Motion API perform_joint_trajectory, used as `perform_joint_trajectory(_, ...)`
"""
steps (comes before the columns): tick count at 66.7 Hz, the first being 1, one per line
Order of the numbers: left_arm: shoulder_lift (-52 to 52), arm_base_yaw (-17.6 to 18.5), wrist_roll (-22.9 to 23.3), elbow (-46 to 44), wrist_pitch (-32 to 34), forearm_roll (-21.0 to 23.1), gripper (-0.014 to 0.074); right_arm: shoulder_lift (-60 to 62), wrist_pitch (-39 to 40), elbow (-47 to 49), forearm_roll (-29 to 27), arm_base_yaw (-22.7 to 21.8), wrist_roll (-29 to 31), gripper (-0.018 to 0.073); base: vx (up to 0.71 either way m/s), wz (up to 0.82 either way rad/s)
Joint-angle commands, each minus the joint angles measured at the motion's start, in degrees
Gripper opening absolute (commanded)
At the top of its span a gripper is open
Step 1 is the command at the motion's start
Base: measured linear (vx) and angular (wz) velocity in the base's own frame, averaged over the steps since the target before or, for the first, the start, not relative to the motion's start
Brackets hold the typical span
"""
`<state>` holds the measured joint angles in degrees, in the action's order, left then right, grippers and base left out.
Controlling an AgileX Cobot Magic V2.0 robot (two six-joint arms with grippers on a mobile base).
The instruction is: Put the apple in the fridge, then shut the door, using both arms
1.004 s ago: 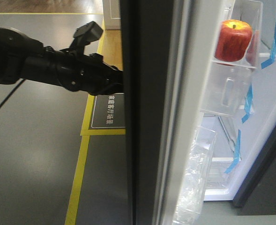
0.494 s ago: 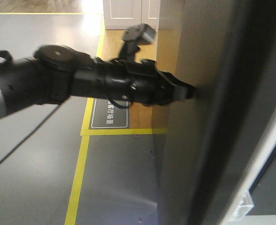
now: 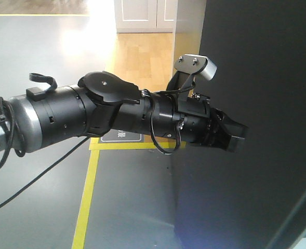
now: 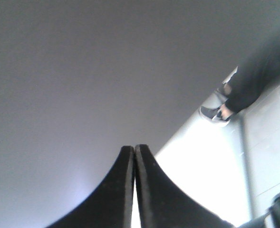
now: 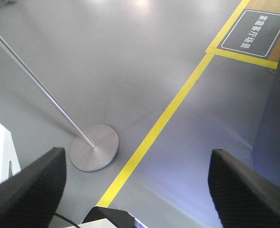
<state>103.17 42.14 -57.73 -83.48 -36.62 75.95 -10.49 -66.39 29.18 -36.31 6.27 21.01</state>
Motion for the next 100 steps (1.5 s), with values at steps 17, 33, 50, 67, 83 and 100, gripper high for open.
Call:
perform_joint_trajectory(17,-10.52,0.2,29.5,-2.03,-0.52,-37.11,-0.0006,-0.9,2.49,1.21,-1.79,-0.05,0.28,0.0583,0.0,0.0)
perform_joint_trajectory(33,-18.57,0.2,49.91,-0.74,-3.15,-62.62,-0.0006,-0.9,2.49,1.21,-1.79,-0.05,0.28,0.0583,0.0,0.0)
perform_joint_trajectory(50,-30.41,-1.22,62.77,13.24,-2.2,-78.01,-0.0006,-0.9,3.04,1.21,-1.54,-0.05,0.29,0.0583,0.0,0.0)
perform_joint_trajectory(67,-41.87,-3.96,74.21,24.26,-4.0,-90.17,-0.0006,-1.12,5.64,1.21,3.26,-0.05,-0.53,0.0562,0.0,0.0)
perform_joint_trajectory(83,-45.45,-4.0,74.08,27.97,-3.5,-92.71,-0.0006,-7.1,7.41,1.26,15.09,-0.05,-9.56,0.0395,0.0,0.0)
perform_joint_trajectory(100,-45.39,-4.0,74.08,27.97,-3.39,-92.64,-0.0006,-16.23,10.29,1.57,23.98,-0.05,-10.51,0.0073,0.0,0.0)
